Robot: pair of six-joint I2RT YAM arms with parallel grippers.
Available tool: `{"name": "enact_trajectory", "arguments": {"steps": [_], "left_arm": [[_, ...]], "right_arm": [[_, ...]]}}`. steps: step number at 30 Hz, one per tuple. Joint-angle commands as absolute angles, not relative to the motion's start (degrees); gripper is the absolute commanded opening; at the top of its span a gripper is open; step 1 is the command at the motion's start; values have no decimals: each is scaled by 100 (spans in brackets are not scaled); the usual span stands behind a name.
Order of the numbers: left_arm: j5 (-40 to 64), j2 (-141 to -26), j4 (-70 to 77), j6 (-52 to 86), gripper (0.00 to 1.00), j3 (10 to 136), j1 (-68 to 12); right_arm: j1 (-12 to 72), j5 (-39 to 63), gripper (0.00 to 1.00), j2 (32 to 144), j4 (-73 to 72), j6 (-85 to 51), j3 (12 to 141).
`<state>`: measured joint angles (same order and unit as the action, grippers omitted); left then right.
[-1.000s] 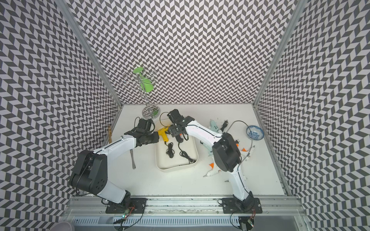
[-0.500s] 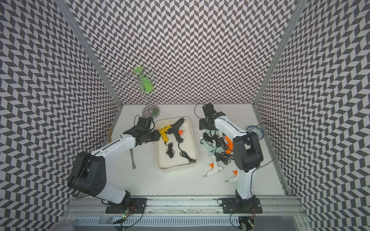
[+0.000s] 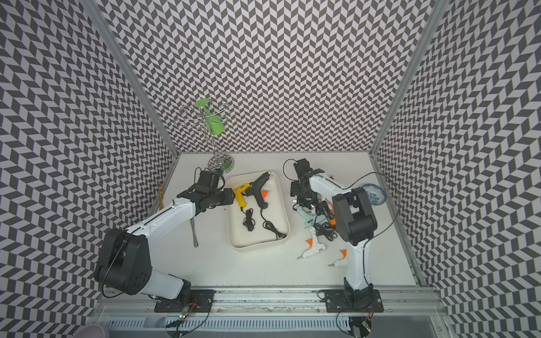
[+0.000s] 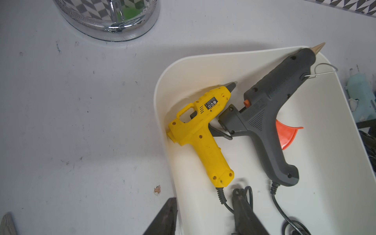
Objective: Put the hot melt glue gun into the storage box
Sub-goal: Adjust the hot melt adhesive gun in the storage box.
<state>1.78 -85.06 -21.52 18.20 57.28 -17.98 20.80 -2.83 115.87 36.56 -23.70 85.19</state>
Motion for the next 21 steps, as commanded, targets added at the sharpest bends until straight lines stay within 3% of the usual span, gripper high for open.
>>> {"name": "enact_trajectory", "arguments": {"steps": [1,8,11,21], "left_arm": [[165,-8380,-2072,1742,50,5679,-1819],[177,-8684,-2218,1706,49,5731,-1837],[161,-8808,-2259,1700,48,5724,-1836],[224,-9033,-2219,1736,42,5669,-1837]], "right_arm": [[2114,-98,77,11213,3113,-2427,8517],[2997,-687,70,11039,3148,-1600,9344],[3367,-663,63,11206,3115,-1433,9614],[3727,-90,57,12233,2711,-1699,9972]]}}
